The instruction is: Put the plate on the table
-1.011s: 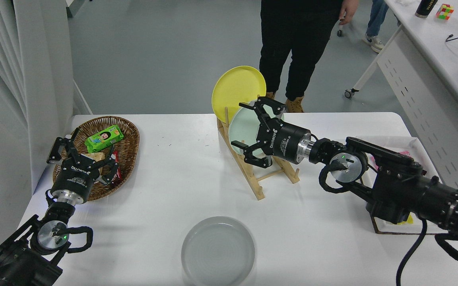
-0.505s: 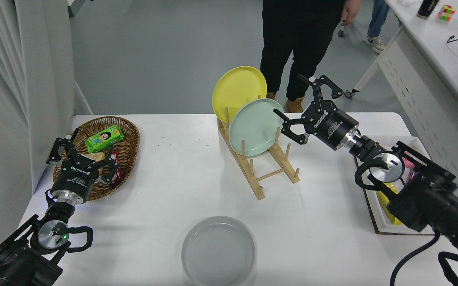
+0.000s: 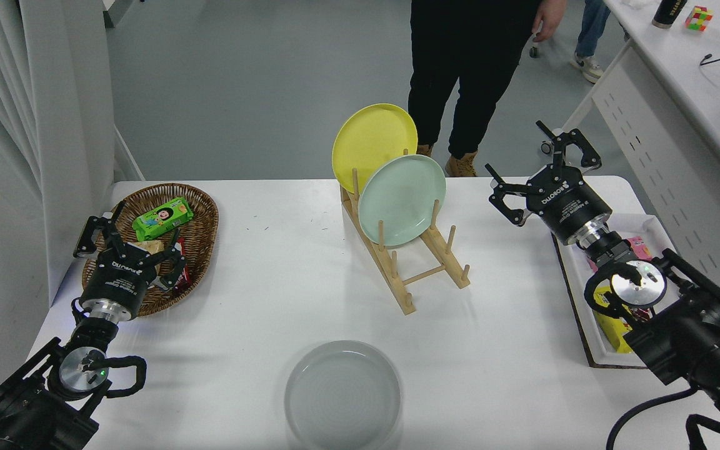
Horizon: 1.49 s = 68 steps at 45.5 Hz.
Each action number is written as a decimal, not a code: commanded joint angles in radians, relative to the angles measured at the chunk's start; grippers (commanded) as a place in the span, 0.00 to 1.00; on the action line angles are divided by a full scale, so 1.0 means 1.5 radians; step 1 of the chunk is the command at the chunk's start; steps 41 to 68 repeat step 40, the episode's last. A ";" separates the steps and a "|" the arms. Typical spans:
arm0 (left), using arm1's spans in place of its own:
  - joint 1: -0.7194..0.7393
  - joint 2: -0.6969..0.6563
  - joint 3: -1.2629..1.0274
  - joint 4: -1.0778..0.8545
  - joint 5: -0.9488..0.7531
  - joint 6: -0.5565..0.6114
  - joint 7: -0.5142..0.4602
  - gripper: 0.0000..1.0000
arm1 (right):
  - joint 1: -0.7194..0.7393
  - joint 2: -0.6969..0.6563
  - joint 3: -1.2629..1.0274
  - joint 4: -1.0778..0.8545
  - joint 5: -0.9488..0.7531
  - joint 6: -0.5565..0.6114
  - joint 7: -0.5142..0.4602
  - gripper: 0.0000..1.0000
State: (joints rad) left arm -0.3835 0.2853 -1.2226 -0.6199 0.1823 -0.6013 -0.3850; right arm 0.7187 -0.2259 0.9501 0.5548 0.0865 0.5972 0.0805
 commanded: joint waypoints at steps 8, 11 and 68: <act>0.000 0.000 0.000 0.000 0.000 0.000 0.000 0.98 | -0.032 0.015 0.049 -0.073 0.006 0.002 0.001 0.99; 0.000 0.000 0.000 0.000 0.000 0.000 0.000 0.98 | -0.037 0.017 0.050 -0.072 0.006 0.004 0.001 0.99; 0.000 0.000 0.000 0.000 0.000 0.001 0.000 0.98 | -0.064 0.016 0.046 -0.070 0.007 0.004 0.000 0.99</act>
